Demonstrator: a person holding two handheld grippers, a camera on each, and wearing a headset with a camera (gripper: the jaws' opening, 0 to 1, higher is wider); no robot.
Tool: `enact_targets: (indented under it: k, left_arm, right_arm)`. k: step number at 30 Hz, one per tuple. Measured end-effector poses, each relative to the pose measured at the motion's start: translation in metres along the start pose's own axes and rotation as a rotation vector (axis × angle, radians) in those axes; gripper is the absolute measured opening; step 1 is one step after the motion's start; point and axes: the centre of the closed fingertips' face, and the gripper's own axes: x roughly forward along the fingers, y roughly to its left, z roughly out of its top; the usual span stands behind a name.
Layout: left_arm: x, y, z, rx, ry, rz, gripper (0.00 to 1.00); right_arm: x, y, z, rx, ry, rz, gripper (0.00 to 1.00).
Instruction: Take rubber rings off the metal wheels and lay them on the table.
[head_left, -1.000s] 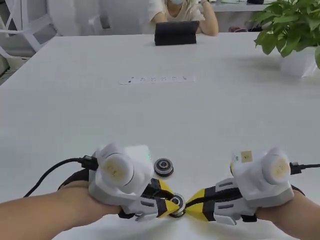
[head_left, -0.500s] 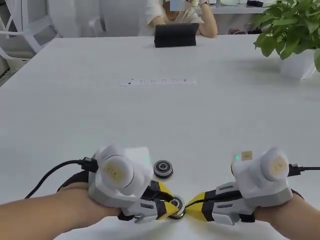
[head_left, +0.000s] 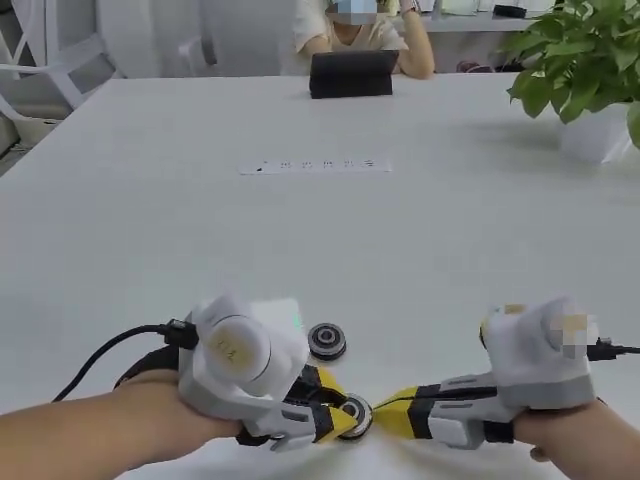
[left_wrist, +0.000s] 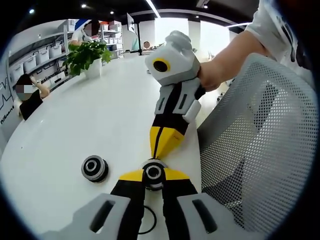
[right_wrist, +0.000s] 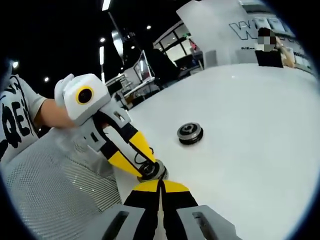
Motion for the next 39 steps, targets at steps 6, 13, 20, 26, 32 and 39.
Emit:
enact_targets:
  k: [6,13,20,26,32,39]
  left_arm:
    - [0.000,0.000,0.000,-0.001,0.002,0.003,0.07]
    - [0.000,0.000,0.000,-0.004,0.004,0.007,0.07]
    - [0.000,0.000,0.000,-0.003,0.009,0.010,0.07]
    - [0.000,0.001,0.000,0.004,0.010,0.009,0.07]
    - [0.001,0.000,0.000,0.004,0.013,0.009,0.06]
    - [0.000,0.000,-0.001,0.008,0.014,0.011,0.06]
  right_arm:
    - [0.000,0.000,0.003,0.062,-0.035,0.000,0.00]
    - [-0.001,0.005,0.006,0.072,-0.049,0.005,0.00]
    - [0.000,0.008,0.007,0.070,-0.054,0.005,0.00]
    - [0.001,0.008,0.009,0.063,-0.052,0.014,0.00]
    - [0.004,0.012,0.009,0.043,-0.046,0.025,0.00]
    - [0.009,0.018,0.010,0.030,-0.048,0.046,0.00]
